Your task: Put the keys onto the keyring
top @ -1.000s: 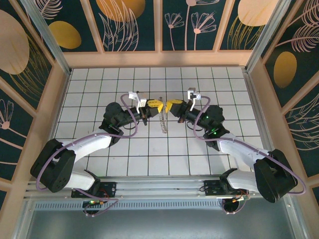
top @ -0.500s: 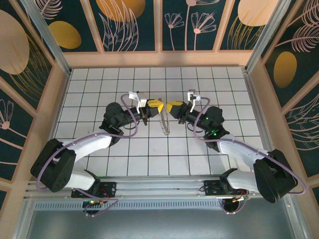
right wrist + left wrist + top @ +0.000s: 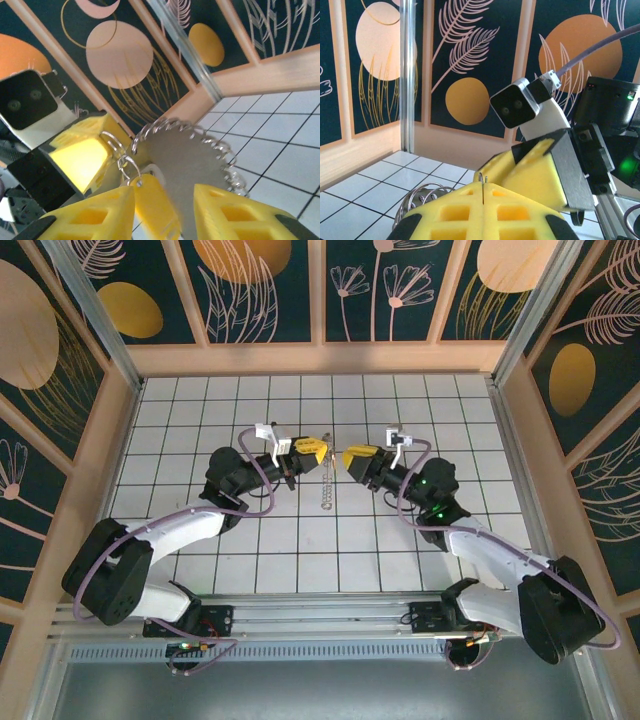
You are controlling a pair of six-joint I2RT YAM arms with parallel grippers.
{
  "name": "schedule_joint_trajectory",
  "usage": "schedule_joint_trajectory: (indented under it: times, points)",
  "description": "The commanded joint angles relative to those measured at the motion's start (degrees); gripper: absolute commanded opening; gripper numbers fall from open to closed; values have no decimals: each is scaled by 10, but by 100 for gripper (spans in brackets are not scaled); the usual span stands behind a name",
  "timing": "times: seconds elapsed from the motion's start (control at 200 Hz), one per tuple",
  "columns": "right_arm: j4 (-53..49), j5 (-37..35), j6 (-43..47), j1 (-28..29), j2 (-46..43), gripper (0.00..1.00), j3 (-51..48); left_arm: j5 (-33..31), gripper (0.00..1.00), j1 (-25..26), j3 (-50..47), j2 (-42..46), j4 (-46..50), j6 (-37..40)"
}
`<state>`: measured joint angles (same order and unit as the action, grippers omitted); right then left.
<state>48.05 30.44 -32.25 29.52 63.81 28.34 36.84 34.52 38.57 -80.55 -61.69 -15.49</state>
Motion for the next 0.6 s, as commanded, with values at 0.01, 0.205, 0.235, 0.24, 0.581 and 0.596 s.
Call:
schedule_joint_trajectory:
  times: [0.01, 0.205, 0.235, 0.24, 0.581, 0.596]
  points:
    - [1, -6, 4, -13, -14, 42, 4, 1, 0, 5, 5, -9, -51, -16]
    - [16, -7, 1, -22, -15, 52, 17, -2, 0, 5, 8, -28, -70, -36]
    - [20, -6, -1, -24, -15, 53, 17, -2, 0, 5, 9, -32, -72, -39]
    - [22, -6, -1, -24, -15, 53, 17, -2, 0, 5, 9, -32, -72, -40]
    - [92, 37, -24, -37, 21, 59, 21, 11, 0, 5, 28, -78, -116, -94]
    - [94, 40, -25, -38, 24, 60, 22, 12, 0, 5, 29, -80, -119, -98]
